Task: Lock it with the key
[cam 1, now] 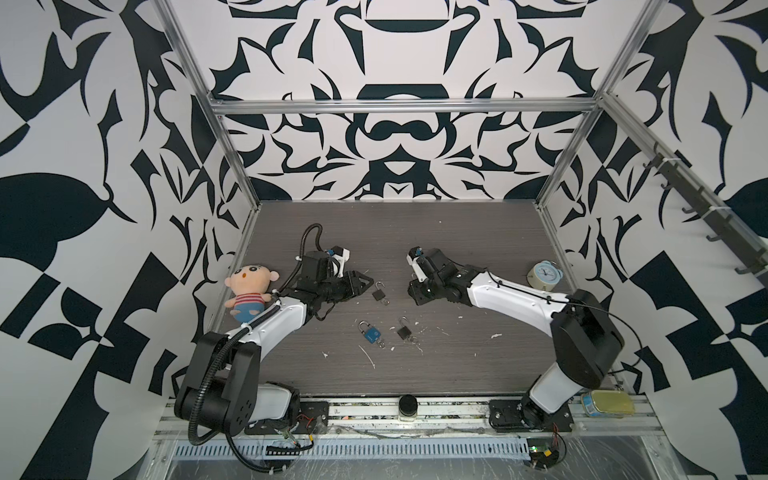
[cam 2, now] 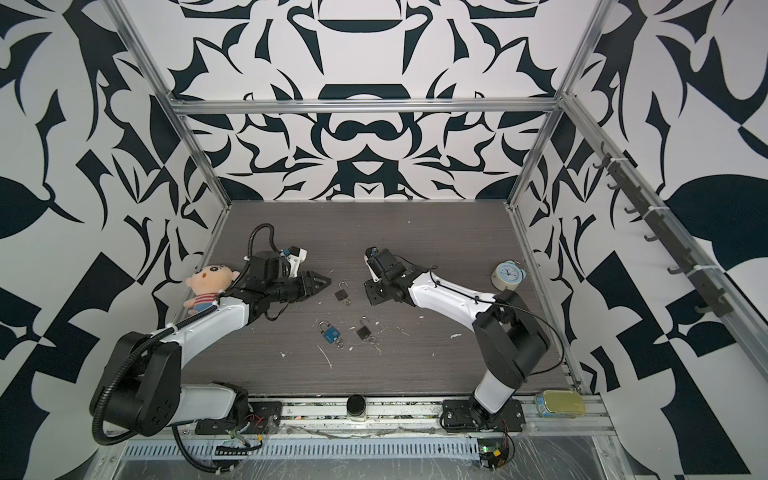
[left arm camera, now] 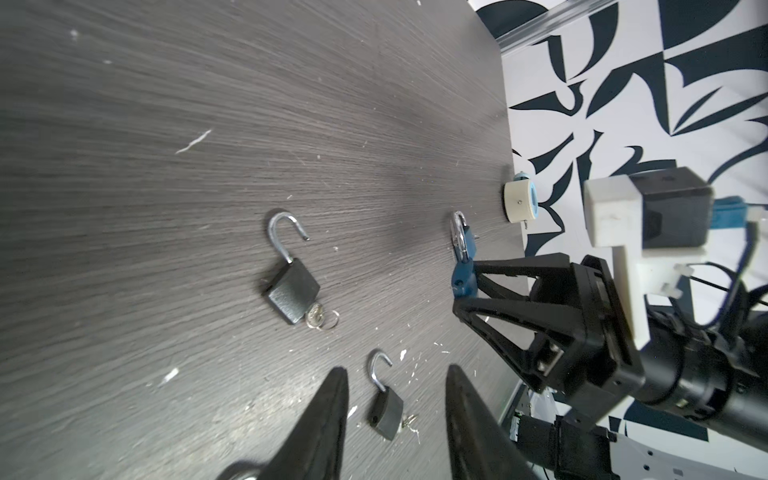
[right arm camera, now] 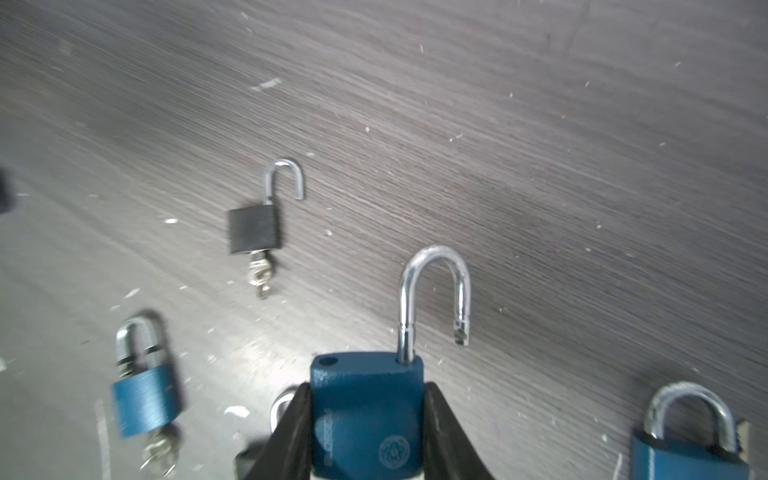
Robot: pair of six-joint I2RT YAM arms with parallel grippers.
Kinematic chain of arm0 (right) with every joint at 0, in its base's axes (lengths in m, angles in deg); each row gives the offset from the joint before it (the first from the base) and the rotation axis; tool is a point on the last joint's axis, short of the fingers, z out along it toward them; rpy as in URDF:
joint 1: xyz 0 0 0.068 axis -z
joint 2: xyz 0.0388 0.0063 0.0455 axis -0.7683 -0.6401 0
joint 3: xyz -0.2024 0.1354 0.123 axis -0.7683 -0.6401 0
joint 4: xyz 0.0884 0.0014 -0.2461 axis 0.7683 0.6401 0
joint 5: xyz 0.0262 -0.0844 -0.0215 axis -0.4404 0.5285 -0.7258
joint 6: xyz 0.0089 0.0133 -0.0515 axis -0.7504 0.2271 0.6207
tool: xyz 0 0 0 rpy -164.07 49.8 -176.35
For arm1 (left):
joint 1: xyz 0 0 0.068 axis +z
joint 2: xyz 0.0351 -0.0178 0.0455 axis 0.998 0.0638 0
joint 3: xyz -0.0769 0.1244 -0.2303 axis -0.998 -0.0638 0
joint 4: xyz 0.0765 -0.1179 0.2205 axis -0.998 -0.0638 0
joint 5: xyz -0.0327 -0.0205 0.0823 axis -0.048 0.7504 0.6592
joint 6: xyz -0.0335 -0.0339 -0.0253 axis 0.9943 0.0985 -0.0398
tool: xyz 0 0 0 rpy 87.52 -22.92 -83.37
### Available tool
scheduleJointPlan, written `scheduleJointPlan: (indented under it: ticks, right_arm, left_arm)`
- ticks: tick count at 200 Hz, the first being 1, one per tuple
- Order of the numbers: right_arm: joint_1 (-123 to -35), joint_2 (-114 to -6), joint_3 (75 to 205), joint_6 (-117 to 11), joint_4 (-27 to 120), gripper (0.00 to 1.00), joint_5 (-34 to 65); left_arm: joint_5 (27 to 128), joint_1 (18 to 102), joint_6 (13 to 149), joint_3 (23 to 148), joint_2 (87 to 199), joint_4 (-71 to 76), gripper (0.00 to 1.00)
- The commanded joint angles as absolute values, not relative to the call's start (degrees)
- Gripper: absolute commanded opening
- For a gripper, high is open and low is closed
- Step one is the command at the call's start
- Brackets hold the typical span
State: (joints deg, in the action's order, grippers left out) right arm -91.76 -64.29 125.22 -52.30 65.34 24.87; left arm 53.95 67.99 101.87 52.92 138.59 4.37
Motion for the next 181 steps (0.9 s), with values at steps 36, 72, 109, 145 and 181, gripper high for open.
scheduleJointPlan:
  ticks: [36, 72, 109, 145, 181]
  right_arm:
    - [-93.59, -54.34, 121.80, -50.85, 65.65, 0.00, 21.67]
    - [-94.48, -50.89, 119.87, -50.76, 65.42, 0.00, 21.25]
    - [-94.76, -50.16, 119.88, -50.64, 65.51, 0.00, 20.55]
    - [-95.02, -50.95, 120.33, -50.45, 65.55, 0.00, 20.36]
    - [-95.38, -51.62, 120.77, -50.56, 65.16, 0.00, 20.19]
  left_arm:
    - [45.96, 60.98, 101.66, 57.97, 142.83, 7.88, 0.44]
    - [44.66, 56.17, 102.10, 61.14, 146.58, 8.58, 0.44]
    - [44.98, 55.78, 104.04, 61.60, 148.79, 11.53, 0.44]
    - [44.39, 55.50, 105.17, 63.24, 151.68, 13.72, 0.44]
    - [43.97, 55.00, 105.34, 65.72, 155.02, 14.32, 0.42]
